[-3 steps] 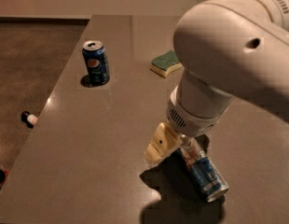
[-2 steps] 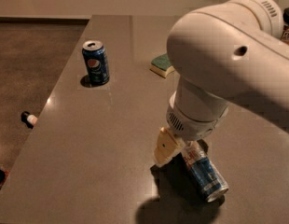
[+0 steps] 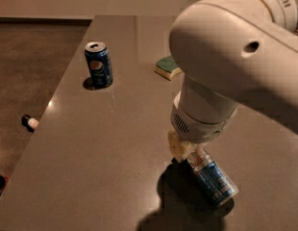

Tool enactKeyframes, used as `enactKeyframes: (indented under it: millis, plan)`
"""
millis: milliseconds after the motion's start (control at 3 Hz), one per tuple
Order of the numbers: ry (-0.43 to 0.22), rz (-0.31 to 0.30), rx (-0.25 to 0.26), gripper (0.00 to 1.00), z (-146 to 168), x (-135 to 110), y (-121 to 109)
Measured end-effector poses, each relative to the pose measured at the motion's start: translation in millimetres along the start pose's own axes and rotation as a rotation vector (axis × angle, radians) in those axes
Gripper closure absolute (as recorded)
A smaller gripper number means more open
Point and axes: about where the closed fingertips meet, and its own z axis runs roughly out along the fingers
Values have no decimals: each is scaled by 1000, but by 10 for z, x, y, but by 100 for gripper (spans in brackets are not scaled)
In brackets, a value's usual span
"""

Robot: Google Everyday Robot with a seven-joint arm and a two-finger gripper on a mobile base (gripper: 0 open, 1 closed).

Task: Place redbull can upright

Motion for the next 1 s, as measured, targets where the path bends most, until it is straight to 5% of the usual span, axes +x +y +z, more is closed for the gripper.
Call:
enactKeyframes:
  millis: [333,667,1000]
  plan:
    - [-113,-47,3,90,-273,-161,-60]
    - [-288,-143,-2,100,-643,-458,-162]
    - [-459,-193,-33,100,-889,-681,-312]
